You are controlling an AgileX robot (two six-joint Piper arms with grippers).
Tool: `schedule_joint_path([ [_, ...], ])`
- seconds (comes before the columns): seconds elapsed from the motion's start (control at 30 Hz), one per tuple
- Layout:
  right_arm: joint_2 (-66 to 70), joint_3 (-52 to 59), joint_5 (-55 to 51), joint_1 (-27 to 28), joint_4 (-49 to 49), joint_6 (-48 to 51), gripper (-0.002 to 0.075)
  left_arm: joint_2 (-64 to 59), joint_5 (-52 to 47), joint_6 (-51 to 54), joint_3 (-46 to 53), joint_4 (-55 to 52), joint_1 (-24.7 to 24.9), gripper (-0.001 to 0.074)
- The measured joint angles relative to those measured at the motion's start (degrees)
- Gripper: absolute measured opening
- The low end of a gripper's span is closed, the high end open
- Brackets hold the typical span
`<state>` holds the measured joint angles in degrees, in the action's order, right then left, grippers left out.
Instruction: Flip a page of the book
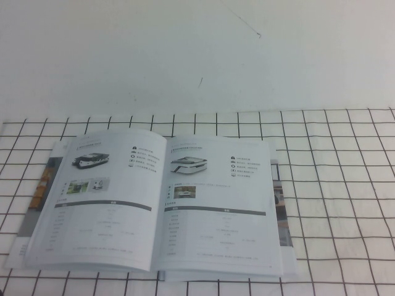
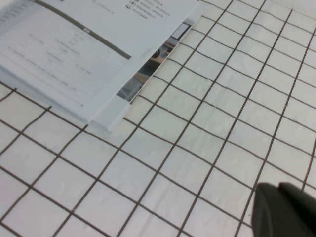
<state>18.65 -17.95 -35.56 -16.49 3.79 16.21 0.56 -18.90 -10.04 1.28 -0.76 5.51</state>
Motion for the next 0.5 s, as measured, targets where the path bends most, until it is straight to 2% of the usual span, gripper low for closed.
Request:
schedule_joint_path([
  [0.5, 0.0, 0.0, 0.0, 0.0, 0.0, 0.0, 0.0, 0.0, 0.0, -0.5, 0.0, 0.0, -0.7, -0.0004],
])
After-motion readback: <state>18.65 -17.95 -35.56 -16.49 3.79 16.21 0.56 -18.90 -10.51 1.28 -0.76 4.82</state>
